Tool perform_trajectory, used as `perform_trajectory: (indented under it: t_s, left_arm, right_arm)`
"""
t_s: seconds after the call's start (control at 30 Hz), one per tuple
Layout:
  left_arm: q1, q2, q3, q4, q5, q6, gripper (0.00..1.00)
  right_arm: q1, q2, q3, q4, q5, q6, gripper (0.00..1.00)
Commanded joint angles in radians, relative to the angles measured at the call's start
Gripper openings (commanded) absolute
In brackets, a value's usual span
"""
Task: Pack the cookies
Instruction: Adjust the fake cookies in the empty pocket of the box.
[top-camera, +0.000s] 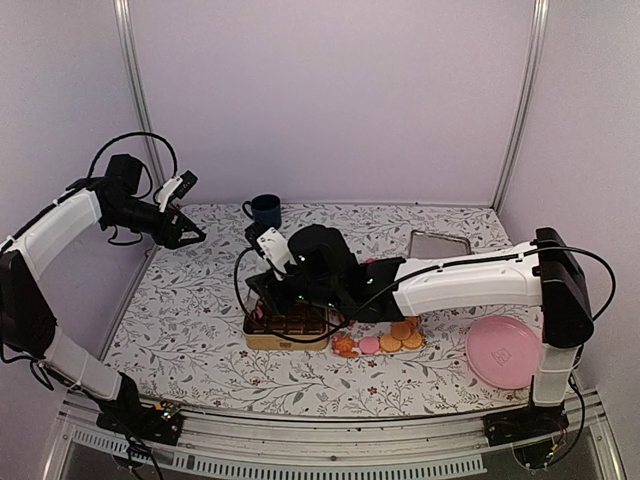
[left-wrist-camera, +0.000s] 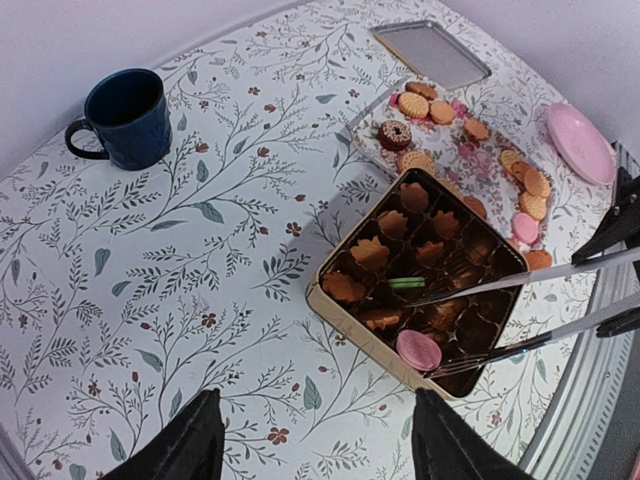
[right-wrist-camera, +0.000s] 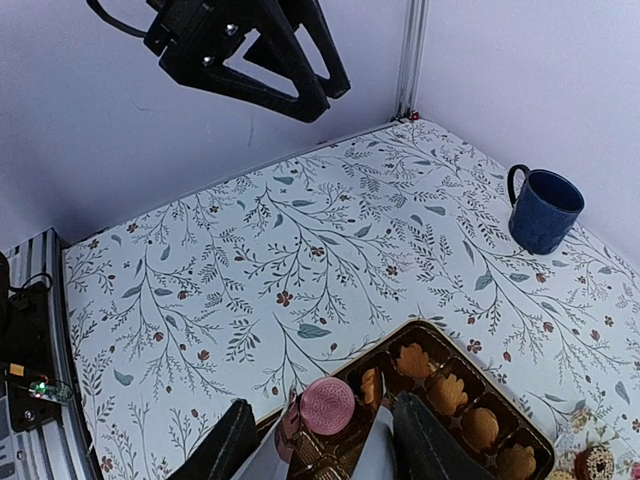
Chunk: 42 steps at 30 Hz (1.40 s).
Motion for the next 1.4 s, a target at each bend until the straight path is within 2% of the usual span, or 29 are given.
perform_trajectory:
  t_s: [0.0, 0.97, 1.37]
  left_arm:
    - [0.013, -0.026, -0.010, -0.003, 0.013, 0.014, 0.64]
    - [0.014, -0.025, -0.006, -0.002, 0.025, 0.007, 0.64]
    - [0.013, -0.020, -0.001, -0.005, 0.034, 0.008, 0.64]
  right_arm:
    - [0.004, 0.005, 0.023, 0.020, 0.048, -0.012, 0.46]
    - [-0.018, -0.079, -0.023, 0.030, 0.109, -0.029, 0.46]
    - [-0.018, -0.140, -0.080, 0.072, 0.017, -0.013, 0.46]
